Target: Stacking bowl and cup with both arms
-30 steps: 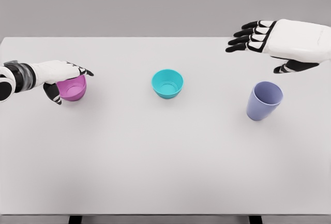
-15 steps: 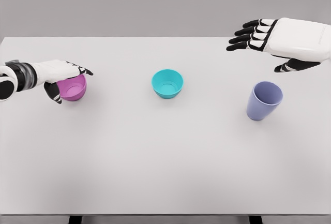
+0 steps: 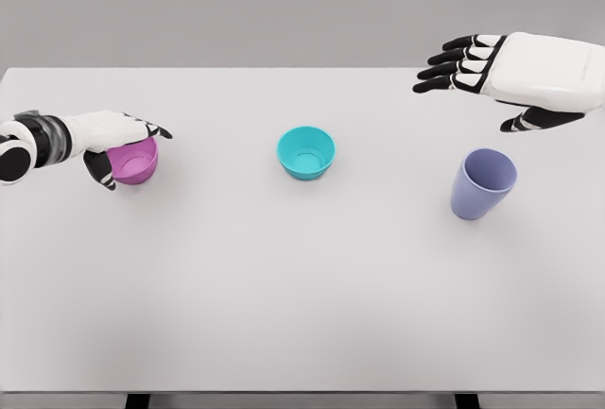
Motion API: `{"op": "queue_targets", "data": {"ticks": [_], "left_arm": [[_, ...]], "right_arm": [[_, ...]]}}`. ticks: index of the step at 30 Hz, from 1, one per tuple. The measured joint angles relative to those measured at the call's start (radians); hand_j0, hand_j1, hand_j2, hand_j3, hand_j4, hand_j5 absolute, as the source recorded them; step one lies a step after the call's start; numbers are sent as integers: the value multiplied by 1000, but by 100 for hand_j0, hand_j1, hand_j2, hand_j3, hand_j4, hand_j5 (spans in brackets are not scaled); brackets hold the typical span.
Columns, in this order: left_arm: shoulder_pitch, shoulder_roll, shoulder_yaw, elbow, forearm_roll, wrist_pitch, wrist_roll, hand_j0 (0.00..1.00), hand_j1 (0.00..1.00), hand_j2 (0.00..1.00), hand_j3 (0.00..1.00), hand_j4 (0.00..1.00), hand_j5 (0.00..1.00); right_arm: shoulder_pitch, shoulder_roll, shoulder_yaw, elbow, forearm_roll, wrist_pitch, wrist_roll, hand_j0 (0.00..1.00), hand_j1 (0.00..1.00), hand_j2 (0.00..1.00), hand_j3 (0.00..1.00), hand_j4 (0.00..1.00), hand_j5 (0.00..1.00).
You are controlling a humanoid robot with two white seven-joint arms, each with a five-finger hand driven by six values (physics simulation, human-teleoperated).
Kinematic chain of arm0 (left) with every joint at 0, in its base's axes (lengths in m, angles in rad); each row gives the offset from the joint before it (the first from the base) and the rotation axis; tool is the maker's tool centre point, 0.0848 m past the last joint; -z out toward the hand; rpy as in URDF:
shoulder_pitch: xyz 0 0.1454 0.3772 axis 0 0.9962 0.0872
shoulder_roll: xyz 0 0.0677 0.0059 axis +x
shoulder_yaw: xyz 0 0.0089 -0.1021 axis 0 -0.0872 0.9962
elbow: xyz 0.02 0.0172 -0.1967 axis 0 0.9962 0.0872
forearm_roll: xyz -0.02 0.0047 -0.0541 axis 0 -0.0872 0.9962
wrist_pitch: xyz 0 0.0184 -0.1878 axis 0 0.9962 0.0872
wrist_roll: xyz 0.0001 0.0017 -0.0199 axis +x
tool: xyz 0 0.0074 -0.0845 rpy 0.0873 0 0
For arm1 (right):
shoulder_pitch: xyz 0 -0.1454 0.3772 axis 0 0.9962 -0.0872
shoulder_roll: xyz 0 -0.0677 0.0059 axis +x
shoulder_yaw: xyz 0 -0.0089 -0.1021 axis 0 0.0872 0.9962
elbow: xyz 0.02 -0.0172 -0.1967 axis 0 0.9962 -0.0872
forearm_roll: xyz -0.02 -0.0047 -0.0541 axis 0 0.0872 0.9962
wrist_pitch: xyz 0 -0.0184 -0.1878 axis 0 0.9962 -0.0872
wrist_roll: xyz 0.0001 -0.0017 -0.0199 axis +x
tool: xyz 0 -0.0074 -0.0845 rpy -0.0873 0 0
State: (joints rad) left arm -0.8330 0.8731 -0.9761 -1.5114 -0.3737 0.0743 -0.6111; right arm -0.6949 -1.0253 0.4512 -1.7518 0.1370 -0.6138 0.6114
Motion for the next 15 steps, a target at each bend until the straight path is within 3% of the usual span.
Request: {"op": "queue_targets", "data": {"ticks": [9, 15], "left_arm": [[2, -4, 0, 2, -5, 1, 0, 100, 100, 100, 100, 100, 100], [3, -4, -1, 2, -5, 4, 0, 89, 89, 89, 89, 89, 89]], "right_arm": [[0, 2, 0, 0, 0, 0, 0, 100, 100, 100, 100, 100, 100], [0, 2, -1, 0, 0, 0, 0, 100, 100, 100, 100, 100, 100]]}}
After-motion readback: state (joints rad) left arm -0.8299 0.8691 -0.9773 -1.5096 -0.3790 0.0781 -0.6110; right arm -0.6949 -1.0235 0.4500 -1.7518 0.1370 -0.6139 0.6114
